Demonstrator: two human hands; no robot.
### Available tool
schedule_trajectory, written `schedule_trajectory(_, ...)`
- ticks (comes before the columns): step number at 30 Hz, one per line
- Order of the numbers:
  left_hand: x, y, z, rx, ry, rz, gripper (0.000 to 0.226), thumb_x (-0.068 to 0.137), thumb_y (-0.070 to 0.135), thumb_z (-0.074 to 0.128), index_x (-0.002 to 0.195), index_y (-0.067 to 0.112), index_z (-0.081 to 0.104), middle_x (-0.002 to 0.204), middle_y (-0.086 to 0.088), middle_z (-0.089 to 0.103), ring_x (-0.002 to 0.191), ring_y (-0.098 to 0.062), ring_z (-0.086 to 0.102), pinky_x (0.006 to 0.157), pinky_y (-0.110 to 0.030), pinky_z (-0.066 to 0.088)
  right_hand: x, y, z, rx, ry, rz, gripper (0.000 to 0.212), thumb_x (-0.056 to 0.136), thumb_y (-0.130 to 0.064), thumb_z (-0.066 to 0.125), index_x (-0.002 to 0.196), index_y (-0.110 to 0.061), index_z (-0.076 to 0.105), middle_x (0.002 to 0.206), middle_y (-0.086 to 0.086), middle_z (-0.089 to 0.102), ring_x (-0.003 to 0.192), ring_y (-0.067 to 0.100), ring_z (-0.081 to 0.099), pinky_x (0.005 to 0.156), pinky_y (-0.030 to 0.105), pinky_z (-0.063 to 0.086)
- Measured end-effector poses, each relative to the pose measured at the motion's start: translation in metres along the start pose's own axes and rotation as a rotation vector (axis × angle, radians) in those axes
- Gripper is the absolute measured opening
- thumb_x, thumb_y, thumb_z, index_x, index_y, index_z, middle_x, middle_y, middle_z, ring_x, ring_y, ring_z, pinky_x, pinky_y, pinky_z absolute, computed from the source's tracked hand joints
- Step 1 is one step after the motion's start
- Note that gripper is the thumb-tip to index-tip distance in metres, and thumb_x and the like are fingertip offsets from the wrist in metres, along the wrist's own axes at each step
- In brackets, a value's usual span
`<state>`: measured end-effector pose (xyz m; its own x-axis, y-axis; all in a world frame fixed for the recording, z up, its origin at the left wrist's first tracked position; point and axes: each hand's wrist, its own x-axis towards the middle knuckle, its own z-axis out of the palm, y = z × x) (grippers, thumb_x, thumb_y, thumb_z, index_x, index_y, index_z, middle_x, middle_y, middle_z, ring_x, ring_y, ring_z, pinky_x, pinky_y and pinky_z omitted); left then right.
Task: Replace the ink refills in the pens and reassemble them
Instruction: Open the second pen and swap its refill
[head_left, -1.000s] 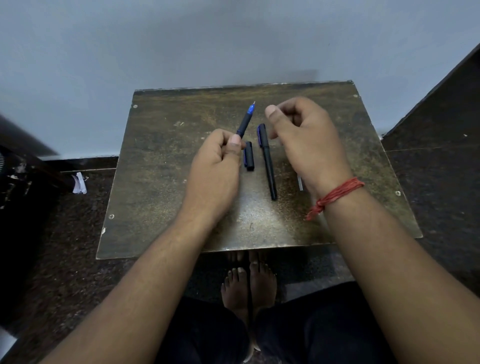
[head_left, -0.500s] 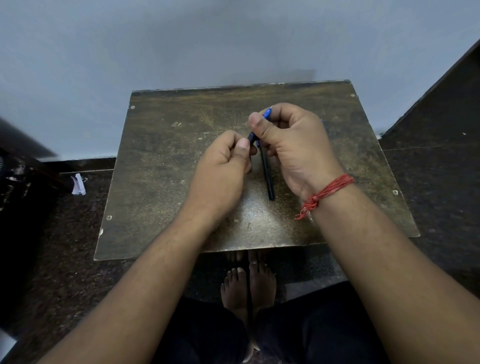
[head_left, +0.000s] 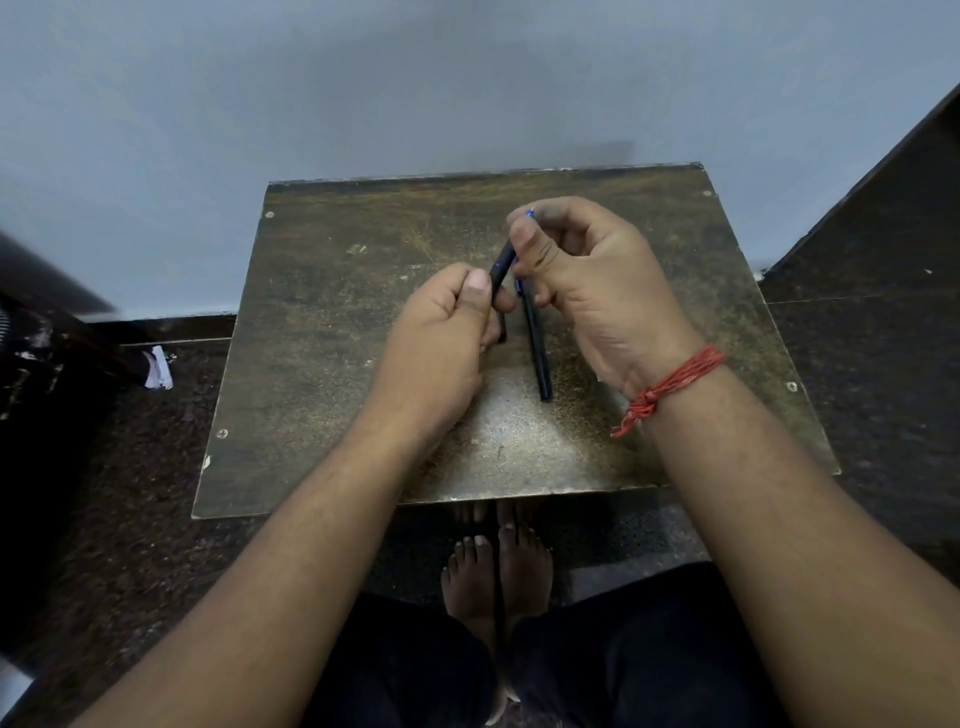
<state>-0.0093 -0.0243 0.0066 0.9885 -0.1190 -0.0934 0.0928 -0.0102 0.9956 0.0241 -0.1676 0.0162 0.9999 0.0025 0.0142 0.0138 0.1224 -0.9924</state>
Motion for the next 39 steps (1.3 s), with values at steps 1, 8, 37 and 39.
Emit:
schedule_trajectory(1, 0.001, -0.002, -0.001, 0.05, 0.015, 0.007, 0.033, 0.102, 0.042, 0.041, 0.084, 0.023, 0.061, 0.056, 0.012, 0.041, 0.045, -0.006, 0.03, 0.049, -0.026, 0.023, 0.001, 0.001, 0.0, -0.016, 0.03, 0.001, 0.02, 0.08, -0.029, 0.078, 0.091, -0.018, 0.066, 0.079, -0.005, 0.067, 0.07, 0.01, 0.058, 0.055, 0.022, 0.043)
schedule_trajectory(8, 0.002, -0.008, -0.003, 0.159, 0.028, 0.007, 0.034, 0.097, 0.047, 0.04, 0.086, 0.025, 0.063, 0.055, 0.014, 0.045, 0.05, -0.007, 0.035, 0.052, -0.032, 0.027, 0.0, -0.001, -0.002, -0.011, 0.002, 0.041, 0.012, 0.081, -0.011, 0.073, 0.089, -0.014, 0.065, 0.081, 0.01, 0.061, 0.071, 0.016, 0.059, 0.059, 0.027, 0.046)
schedule_trajectory(37, 0.003, -0.009, -0.004, 0.22, 0.057, 0.02, 0.032, 0.103, 0.042, 0.042, 0.089, 0.022, 0.064, 0.055, 0.015, 0.047, 0.047, -0.001, 0.038, 0.051, -0.028, 0.028, -0.003, 0.0, 0.001, -0.052, 0.082, 0.107, 0.014, 0.082, -0.023, 0.079, 0.085, -0.019, 0.066, 0.084, 0.006, 0.067, 0.071, 0.013, 0.058, 0.053, 0.016, 0.043)
schedule_trajectory(39, 0.002, -0.008, -0.004, 0.229, 0.06, 0.02, 0.032, 0.108, 0.035, 0.043, 0.092, 0.017, 0.064, 0.057, 0.013, 0.047, 0.046, -0.001, 0.037, 0.049, -0.025, 0.029, -0.004, -0.001, 0.001, -0.059, 0.078, 0.115, 0.006, 0.083, -0.02, 0.075, 0.085, -0.019, 0.069, 0.084, 0.004, 0.07, 0.071, 0.012, 0.059, 0.053, 0.019, 0.042)
